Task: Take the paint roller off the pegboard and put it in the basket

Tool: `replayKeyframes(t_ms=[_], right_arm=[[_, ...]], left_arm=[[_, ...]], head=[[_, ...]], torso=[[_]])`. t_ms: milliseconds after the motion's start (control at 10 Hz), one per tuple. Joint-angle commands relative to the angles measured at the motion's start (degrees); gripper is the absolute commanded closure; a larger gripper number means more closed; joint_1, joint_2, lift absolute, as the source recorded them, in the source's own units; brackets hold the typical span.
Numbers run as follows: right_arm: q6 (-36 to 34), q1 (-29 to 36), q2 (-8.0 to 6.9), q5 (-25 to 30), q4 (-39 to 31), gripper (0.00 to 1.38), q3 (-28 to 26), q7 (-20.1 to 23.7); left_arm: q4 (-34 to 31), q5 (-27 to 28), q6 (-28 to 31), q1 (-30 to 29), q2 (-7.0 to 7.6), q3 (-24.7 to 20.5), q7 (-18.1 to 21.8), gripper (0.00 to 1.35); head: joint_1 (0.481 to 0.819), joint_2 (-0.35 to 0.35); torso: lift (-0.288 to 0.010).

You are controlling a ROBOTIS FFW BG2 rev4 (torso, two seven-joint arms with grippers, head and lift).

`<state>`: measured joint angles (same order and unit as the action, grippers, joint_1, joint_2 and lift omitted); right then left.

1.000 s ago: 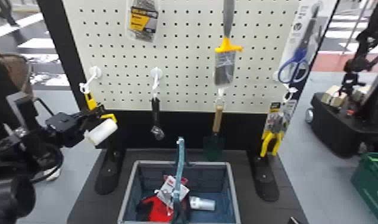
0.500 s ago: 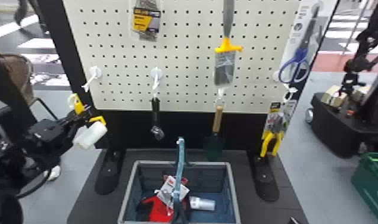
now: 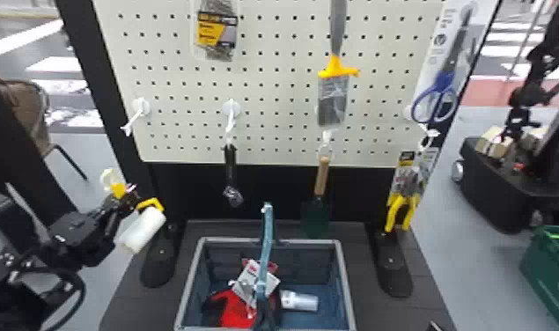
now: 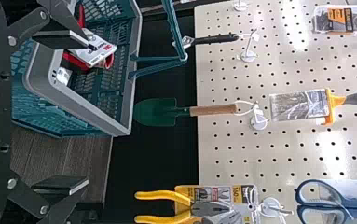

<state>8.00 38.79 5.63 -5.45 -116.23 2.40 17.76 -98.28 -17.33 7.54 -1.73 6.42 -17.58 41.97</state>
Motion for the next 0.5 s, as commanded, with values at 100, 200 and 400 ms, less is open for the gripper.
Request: replayKeyframes(t_ms=[100,200,400], right_arm=[[0.0,-0.1,0.09,0.0,0.0,0.25,0.0,0.1],[0.0,-0.1,0.09,0.0,0.0,0.25,0.0,0.0],[0.0,-0.1,0.09,-0.1,0.0,0.25,0.0,0.0]], left_arm=[[-7.3,-5.9,3.4,-4.2,-2.47,3.2,-3.0,1.22],[-8.8,-10.2,4.7,-5.8,-3.34,4.7,-4.9,1.22],[-10.2,-15.8,6.7,-7.7,-4.4,7.2,-7.2,1.22]], head=[[0.549,0.0],[0.549,0.0],[0.549,0.0]], torso=[[-0.1],[-0.1],[-0.1]])
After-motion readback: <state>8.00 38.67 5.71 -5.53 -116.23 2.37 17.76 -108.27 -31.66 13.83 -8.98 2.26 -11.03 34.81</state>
